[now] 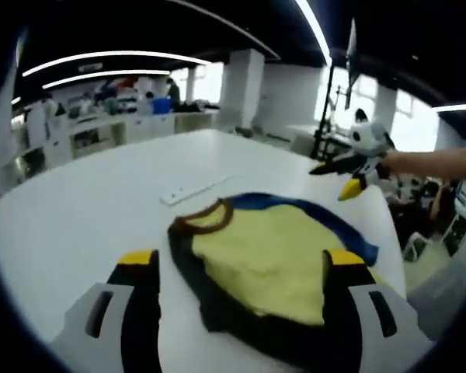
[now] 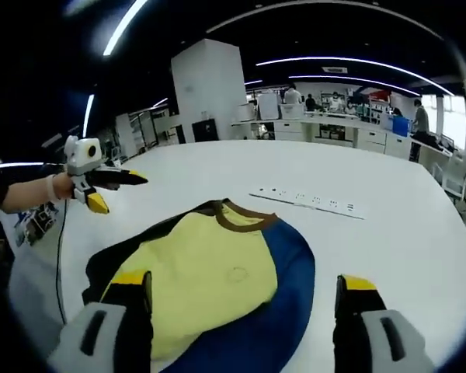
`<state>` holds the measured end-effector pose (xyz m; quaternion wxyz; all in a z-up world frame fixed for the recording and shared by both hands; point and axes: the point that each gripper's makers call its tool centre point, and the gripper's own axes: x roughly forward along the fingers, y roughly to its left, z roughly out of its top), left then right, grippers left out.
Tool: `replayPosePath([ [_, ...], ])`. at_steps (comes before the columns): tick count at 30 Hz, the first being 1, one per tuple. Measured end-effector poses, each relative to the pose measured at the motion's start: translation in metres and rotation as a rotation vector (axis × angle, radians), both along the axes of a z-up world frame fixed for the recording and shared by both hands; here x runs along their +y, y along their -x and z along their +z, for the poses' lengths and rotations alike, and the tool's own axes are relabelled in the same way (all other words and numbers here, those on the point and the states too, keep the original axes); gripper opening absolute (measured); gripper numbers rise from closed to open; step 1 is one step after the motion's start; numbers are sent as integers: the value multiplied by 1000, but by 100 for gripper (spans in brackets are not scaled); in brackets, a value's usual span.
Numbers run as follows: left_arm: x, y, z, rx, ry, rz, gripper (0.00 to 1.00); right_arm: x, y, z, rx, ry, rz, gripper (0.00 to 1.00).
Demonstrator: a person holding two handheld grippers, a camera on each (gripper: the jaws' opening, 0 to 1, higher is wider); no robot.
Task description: Fold the garment on the visible template until the final outline fits inside the template.
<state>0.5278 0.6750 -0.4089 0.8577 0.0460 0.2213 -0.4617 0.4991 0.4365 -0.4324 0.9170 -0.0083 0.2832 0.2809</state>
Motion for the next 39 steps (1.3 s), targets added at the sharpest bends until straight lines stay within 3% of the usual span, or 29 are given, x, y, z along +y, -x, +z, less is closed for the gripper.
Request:
replayPosePath([
  [11,9,26,4,7,29,21,78,-10,30,2,6,-15,-42,96],
  [29,20,66,4,21,93,37,73,-16,88,-13,64,-24,-85,91],
  [39,24,81,-2,14,77,10,70,-18,111,-18,88,-42,-127,86],
])
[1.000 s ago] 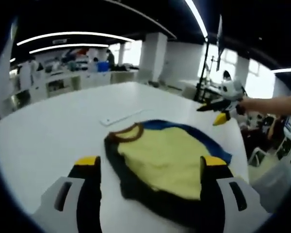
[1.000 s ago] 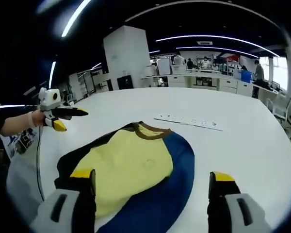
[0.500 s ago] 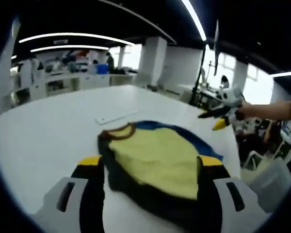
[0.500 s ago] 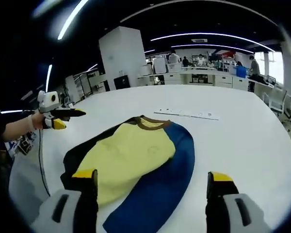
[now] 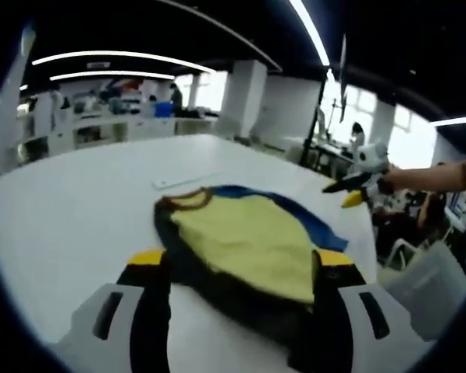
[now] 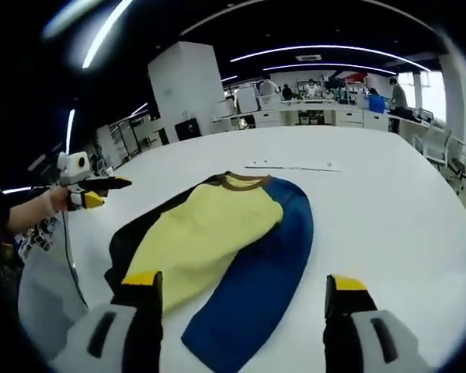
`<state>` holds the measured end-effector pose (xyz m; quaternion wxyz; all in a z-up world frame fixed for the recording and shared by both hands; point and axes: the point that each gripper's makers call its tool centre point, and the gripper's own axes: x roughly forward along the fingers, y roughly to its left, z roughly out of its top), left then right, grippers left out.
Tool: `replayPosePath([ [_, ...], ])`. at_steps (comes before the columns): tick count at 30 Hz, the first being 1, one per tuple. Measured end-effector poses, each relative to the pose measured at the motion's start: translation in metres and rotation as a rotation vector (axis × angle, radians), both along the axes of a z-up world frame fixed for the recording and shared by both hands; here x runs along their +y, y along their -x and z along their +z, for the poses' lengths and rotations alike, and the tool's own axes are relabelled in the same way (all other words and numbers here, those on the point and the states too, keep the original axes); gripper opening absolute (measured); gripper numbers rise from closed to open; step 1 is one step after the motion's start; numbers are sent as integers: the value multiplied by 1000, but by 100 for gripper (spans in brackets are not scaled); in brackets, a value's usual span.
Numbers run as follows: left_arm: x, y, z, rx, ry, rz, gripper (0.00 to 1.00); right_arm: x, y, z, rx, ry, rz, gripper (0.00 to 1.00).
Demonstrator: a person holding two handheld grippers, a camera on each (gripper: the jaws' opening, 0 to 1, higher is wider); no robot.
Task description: Fold the garment on the visible template until the final outline fits inside the template.
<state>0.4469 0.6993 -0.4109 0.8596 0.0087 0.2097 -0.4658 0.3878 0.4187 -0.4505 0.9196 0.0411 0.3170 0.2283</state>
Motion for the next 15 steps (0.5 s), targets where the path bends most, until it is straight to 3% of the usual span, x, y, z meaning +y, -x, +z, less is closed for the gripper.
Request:
replayPosePath([
  [5,-1,2,1,6,21,4,68,-2,12,-10,26,1,-10,81],
  [10,-1,5,-1,12,20,-4,67,-7,19,-18,41,-3,-33,64],
  [15,-1,5,1,6,20,-4,66,-13,28,-22,53,-13,-58,63],
])
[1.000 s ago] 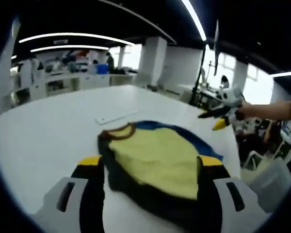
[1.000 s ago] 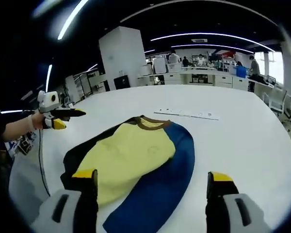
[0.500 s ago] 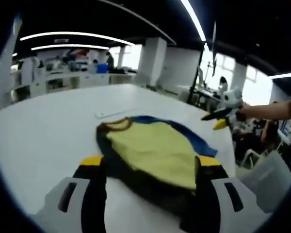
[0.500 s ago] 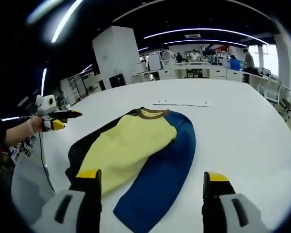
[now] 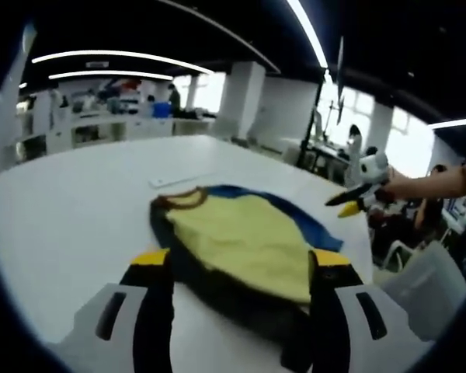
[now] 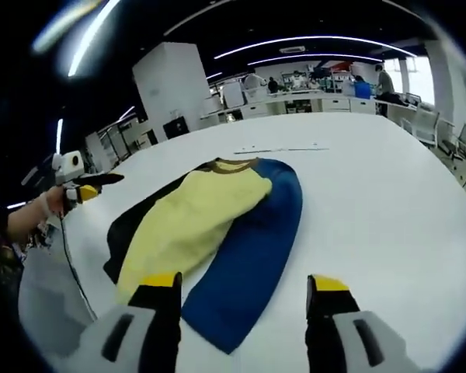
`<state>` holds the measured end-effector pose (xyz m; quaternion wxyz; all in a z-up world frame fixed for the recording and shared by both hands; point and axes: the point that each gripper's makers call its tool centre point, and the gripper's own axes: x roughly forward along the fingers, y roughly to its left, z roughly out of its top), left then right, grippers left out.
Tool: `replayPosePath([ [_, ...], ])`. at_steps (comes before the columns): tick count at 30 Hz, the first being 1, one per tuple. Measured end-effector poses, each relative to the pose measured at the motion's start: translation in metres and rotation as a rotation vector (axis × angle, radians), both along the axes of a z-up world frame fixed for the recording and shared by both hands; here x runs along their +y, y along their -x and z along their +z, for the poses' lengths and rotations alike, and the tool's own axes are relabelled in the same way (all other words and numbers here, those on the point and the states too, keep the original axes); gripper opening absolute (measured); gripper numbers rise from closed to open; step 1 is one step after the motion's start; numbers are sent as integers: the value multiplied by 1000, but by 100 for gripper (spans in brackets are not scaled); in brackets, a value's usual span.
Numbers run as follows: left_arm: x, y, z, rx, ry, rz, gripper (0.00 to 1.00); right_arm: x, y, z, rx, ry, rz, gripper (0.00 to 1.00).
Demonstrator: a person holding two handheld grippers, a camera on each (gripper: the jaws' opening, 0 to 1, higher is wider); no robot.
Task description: Fold the garment on the visible template until the final outline fits inside the template.
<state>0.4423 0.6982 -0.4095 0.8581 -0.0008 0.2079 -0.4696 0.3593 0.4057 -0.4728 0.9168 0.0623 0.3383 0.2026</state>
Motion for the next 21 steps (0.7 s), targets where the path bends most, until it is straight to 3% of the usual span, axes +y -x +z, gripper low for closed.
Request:
replayPosePath([
  [7,-1,2,0,7,7,0,66,-1,12,-19,79,-52,-17,51],
  [17,8,0,2,10,8,20,65,1,9,-37,136,-64,-16,31],
  [21,12,0,-2,20,1,26,65,2,6,-42,146,-56,-13,30],
])
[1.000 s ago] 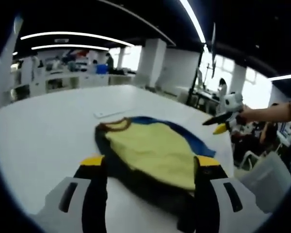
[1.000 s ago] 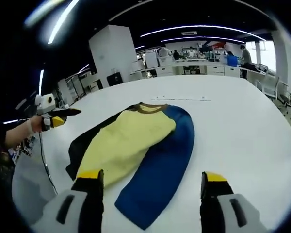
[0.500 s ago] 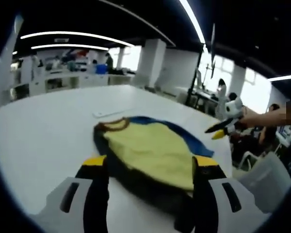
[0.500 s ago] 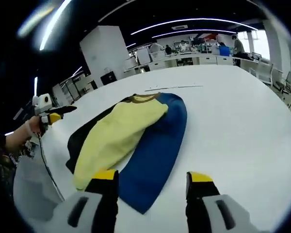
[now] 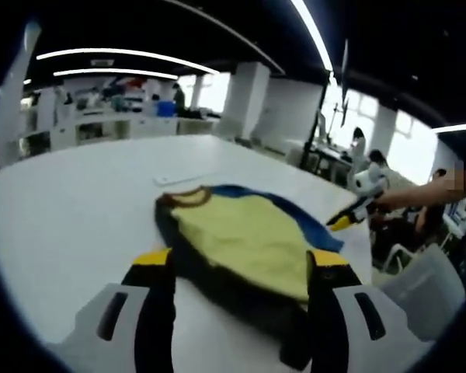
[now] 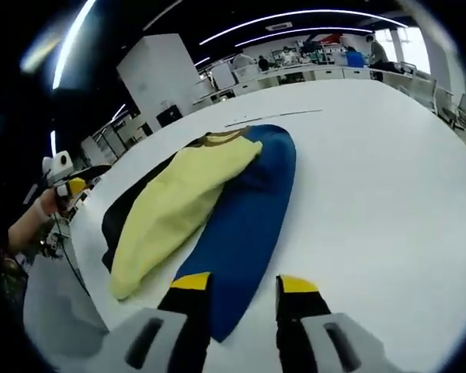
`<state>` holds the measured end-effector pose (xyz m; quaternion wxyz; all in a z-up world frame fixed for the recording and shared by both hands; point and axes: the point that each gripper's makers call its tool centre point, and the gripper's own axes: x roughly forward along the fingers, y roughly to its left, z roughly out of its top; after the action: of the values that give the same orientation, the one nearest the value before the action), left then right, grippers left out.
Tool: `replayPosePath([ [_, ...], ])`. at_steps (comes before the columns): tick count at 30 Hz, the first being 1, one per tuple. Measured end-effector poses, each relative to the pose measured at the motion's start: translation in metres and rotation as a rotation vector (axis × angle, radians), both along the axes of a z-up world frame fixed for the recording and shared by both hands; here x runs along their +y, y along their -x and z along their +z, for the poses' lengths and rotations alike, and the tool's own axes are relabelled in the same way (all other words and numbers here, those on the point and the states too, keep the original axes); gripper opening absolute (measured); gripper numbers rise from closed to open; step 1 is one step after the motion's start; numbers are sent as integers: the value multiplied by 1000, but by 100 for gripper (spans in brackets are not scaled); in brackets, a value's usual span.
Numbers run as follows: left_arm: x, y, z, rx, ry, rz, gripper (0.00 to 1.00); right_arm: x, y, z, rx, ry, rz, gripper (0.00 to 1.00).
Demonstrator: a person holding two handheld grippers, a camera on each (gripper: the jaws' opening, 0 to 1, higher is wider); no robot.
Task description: Fold the garment on the visible template until the final outline fits inside the template.
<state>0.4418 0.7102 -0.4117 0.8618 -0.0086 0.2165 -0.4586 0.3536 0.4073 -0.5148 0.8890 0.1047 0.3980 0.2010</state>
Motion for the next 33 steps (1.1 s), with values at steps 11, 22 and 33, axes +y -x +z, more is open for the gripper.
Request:
replayPosePath([
  [11,1,0,-3,9,3,7,64,5,-10,-5,27,-24,-2,17],
  [22,-2,2,-8,22,8,11,63,-11,-14,-2,27,-5,-28,0],
  [33,-5,-1,-2,-3,11,13,63,-57,-30,16,22,73,-38,0],
])
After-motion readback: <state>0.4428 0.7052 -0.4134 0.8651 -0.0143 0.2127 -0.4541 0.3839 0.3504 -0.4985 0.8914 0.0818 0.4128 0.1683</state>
